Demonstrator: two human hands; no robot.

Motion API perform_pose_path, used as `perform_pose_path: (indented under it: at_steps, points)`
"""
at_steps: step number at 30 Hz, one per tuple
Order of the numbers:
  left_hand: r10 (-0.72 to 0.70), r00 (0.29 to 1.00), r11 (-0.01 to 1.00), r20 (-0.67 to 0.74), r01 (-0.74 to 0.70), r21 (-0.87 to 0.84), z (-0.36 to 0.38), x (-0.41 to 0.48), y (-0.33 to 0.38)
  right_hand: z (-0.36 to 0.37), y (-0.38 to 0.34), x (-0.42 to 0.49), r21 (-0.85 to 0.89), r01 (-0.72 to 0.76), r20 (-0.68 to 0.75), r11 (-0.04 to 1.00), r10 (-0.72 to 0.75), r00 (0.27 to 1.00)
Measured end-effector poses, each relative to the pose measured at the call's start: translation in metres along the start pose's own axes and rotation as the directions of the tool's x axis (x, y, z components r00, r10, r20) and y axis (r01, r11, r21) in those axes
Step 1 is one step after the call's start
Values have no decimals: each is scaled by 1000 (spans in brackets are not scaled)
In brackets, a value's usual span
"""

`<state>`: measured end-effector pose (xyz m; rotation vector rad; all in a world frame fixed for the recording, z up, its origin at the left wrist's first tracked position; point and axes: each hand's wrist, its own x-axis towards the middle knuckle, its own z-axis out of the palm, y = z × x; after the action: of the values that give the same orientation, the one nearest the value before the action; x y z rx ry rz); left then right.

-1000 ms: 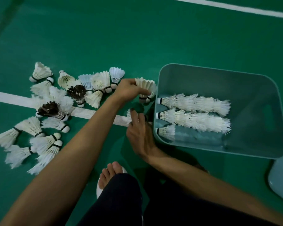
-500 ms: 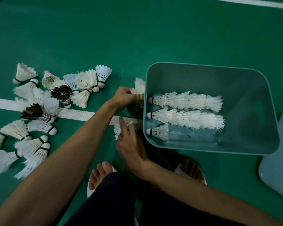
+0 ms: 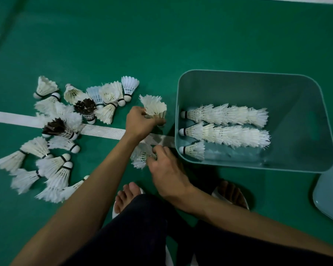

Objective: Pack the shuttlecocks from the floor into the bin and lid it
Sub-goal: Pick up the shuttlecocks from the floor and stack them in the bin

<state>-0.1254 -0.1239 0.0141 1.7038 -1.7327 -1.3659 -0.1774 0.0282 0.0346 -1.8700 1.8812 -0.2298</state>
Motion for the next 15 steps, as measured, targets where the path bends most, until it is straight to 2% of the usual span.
perform_pose_path:
  at_steps: [4, 9, 13, 15]
  points:
    - [113, 989, 991, -94, -119, -66, -24, -28, 6, -51, -16, -23, -5, 64, -73, 998, -64, 995]
    - [211, 950, 937, -229, -263, -231, -39, -65, 56, -137, -16, -39, 169, 71, -148, 983, -46, 988]
    - [307, 933, 884, -188, -353, -308, -37, -74, 105, -187, 23, -47, 361, -32, -129, 932, 83, 988]
    - [346, 921, 876, -181, -386, -288, -25, -71, 121, -198, 53, -46, 371, -126, -179, 920, 204, 962]
